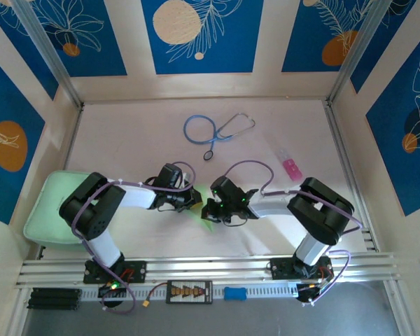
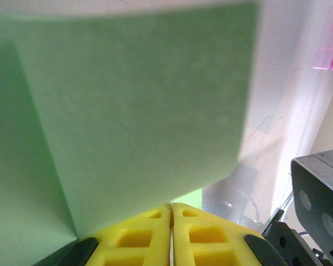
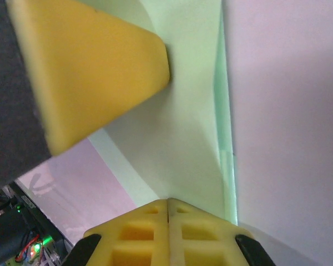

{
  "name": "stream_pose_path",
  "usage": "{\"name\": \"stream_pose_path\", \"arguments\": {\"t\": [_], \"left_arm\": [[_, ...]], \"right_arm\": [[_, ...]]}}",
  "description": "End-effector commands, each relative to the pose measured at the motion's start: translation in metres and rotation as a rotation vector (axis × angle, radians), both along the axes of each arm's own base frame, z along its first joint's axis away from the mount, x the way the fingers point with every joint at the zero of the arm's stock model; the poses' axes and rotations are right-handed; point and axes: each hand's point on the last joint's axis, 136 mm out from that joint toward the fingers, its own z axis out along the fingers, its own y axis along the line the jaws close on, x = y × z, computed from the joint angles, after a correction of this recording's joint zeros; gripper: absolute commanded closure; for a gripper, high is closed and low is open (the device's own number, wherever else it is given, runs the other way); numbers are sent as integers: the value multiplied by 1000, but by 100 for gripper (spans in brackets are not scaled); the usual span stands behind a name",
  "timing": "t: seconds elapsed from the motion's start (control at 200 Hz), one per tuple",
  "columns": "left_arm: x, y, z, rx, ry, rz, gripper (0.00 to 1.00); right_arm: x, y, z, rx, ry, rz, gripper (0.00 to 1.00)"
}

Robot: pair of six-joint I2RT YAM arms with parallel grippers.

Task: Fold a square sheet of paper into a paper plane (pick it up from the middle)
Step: Fourth fold the wing at the center of the table.

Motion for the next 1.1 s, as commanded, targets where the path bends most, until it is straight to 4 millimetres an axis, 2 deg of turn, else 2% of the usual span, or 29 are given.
{"name": "stream_pose_path", "arguments": {"t": [0.0, 0.085, 0.16, 0.28, 0.465, 0.575, 0.695, 0.81, 0.935, 1.095], "left_arm": [[-5, 19, -20, 99, 49, 33, 89], [-5, 20, -20, 102, 49, 38, 89], [-6, 20, -20, 99, 50, 36, 88], [-4, 18, -18, 91, 45, 33, 88], [-2, 14, -12, 68, 19, 18, 88], [4, 9, 1, 42, -26, -1, 86], [12, 2, 25, -1, -109, -30, 82], [7, 4, 39, 7, -148, -63, 82], [-4, 10, 33, 30, -119, -70, 88], [-12, 2, 22, 13, -73, -96, 92]], "right_arm": [[2, -3, 16, 1, -25, 21, 96], [8, 5, 27, 43, -43, 33, 96], [11, 10, 26, 53, -38, 36, 96], [15, 11, 11, 25, -12, 9, 96], [7, -12, -19, -72, 50, -43, 97], [0, -21, -25, -80, 68, -53, 97], [-1, -19, -24, -53, 77, -36, 97], [-1, -21, -27, -58, 84, -39, 97], [-1, -22, -29, -50, 92, -40, 98], [-2, -23, -31, -52, 97, -42, 98]]}}
